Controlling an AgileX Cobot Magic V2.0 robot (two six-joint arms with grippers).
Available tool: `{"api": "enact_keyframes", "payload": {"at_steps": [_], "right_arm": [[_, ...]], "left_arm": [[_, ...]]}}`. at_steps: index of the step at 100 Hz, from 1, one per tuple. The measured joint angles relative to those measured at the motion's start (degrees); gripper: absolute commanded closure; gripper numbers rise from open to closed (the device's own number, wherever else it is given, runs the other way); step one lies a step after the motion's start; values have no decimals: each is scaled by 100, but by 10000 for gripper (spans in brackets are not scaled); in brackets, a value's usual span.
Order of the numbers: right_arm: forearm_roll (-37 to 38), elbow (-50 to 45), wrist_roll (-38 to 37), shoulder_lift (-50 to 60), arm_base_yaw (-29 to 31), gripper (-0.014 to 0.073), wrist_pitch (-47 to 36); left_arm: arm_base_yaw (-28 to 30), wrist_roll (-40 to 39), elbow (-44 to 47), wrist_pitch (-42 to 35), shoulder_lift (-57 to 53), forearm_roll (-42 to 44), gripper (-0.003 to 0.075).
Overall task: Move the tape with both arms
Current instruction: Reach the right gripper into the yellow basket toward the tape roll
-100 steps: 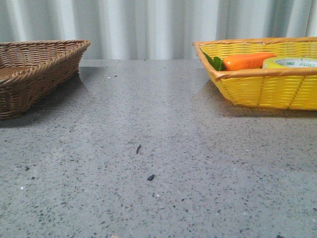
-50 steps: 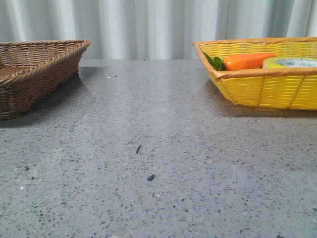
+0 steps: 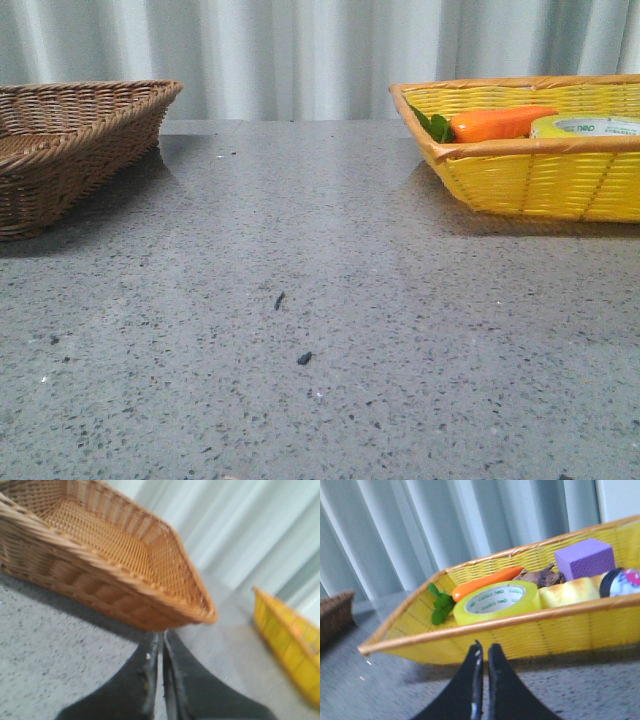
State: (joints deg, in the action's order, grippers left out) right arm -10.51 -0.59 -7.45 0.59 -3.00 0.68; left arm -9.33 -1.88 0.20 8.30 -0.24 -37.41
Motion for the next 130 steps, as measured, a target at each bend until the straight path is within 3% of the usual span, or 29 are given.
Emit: {"api": "enact_keyframes", "payload": {"at_steps": [14, 26, 36, 49, 58, 67, 72, 82, 106, 130], "right_arm": [[-1095, 0, 0, 0, 0, 663, -147], [-1397, 13, 0, 0, 0, 662, -68], [-1350, 336, -11, 0, 0, 659, 270], [-638, 1286, -10, -322, 0, 615, 851], [-180, 2090, -10, -967, 0, 537, 1442], [42, 2960, -10, -1781, 0, 391, 2119], [104, 3458, -10, -2264, 0, 309, 2512], [148, 4529, 1, -3302, 0, 209, 3444], [111, 6933, 490, -5915, 0, 207, 5709], [-138, 8071, 564, -8066, 0, 207, 6281]], "left_arm": [[0, 0, 0, -376, 0, -268, 741], [0, 0, -14, -863, 0, -304, 741], [0, 13, -217, -830, 0, -120, 741], [0, 35, -1140, -146, 492, 942, 696], [0, 34, -1891, 346, 1156, 1544, 548], [0, 118, -2516, 747, 1857, 1781, 397], [0, 148, -2879, 975, 2197, 1836, 357], [0, 188, -3342, 1414, 2751, 1885, 353], [-430, 188, -3580, 1687, 3023, 1917, 353], [-743, 188, -3580, 1721, 3023, 1917, 353]]}}
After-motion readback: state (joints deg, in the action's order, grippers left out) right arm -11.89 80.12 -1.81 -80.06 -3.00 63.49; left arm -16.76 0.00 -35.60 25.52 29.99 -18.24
